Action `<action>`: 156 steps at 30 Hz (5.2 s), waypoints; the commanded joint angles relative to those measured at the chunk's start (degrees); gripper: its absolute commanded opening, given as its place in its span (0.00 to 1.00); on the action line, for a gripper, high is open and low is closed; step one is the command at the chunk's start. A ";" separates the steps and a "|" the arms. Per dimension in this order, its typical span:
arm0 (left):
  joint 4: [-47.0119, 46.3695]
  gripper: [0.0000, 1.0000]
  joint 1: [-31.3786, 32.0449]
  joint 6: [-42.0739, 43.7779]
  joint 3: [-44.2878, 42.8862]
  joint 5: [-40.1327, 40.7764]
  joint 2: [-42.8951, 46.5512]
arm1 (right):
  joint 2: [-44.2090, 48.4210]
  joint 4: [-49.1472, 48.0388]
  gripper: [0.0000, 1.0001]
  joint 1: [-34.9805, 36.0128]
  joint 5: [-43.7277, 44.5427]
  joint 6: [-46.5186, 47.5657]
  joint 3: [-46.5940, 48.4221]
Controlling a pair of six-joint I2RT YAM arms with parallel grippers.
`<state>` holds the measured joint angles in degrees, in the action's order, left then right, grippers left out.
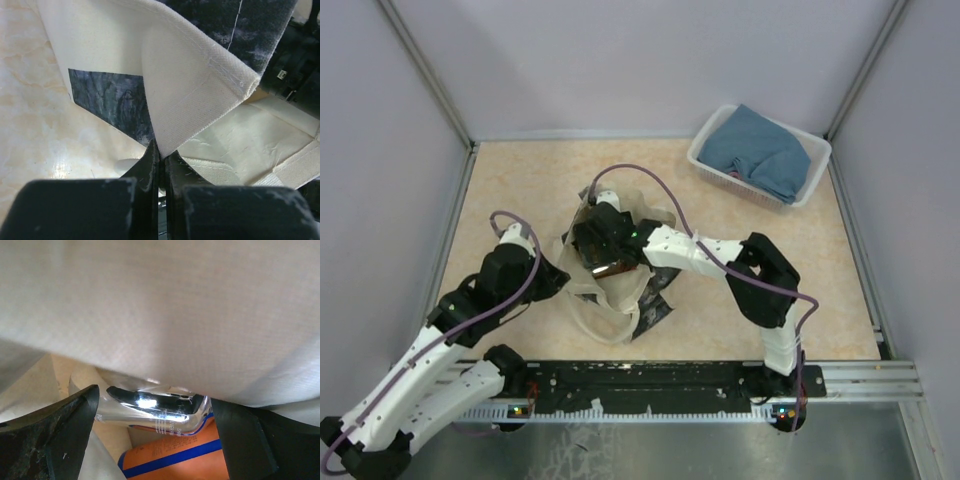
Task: Take the personal care products out of the canvas bag
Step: Take out the care product from the canvas bag.
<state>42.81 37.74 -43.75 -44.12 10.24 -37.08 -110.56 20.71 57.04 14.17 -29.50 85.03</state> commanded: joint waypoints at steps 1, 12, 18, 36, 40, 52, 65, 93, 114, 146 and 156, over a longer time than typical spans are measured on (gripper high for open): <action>0.26 0.00 0.06 1.29 0.18 -3.35 -1.50 | -3.52 -4.03 0.93 -2.11 -2.13 -4.30 1.75; -3.14 0.00 0.06 2.50 -1.14 -5.41 -4.56 | -10.35 -5.22 0.94 -3.87 3.50 -12.66 3.67; -3.68 0.00 0.06 3.01 -1.84 -5.98 -5.31 | -10.27 -23.52 0.96 -5.89 0.16 -15.76 -6.45; -3.71 0.00 0.06 3.03 -2.22 -6.57 -5.34 | -13.21 -62.34 0.21 -6.35 -8.77 -14.93 -12.78; -3.92 0.00 0.14 3.11 -2.35 -6.70 -5.52 | -15.06 -58.45 0.41 -6.32 -11.14 -13.73 -8.38; -5.08 0.00 0.14 3.41 -2.10 -7.52 -6.00 | -18.54 -59.23 0.80 -6.47 -24.82 -11.92 -1.38; -4.61 0.00 0.14 3.65 -2.45 -6.72 -4.86 | -14.25 -66.15 0.00 -6.55 -26.48 -10.74 -7.00; -4.35 0.00 0.14 3.94 -2.93 -5.67 -7.15 | 22.79 -36.45 0.00 -3.84 4.32 30.16 -18.16; -5.04 0.00 0.14 3.85 -1.39 -6.45 -7.40 | 25.70 -49.12 0.00 -3.71 0.17 21.54 -35.01; -4.91 0.00 0.41 3.01 -1.26 -7.02 -6.79 | 37.17 -61.21 0.00 -5.31 7.18 37.05 -27.46; -4.40 0.00 0.50 2.77 -0.68 -6.72 -5.70 | 37.65 -66.82 0.00 -5.55 8.05 37.75 -26.88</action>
<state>36.18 37.89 -40.73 -45.95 3.40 -43.31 -77.73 -29.87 51.83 20.47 6.61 52.31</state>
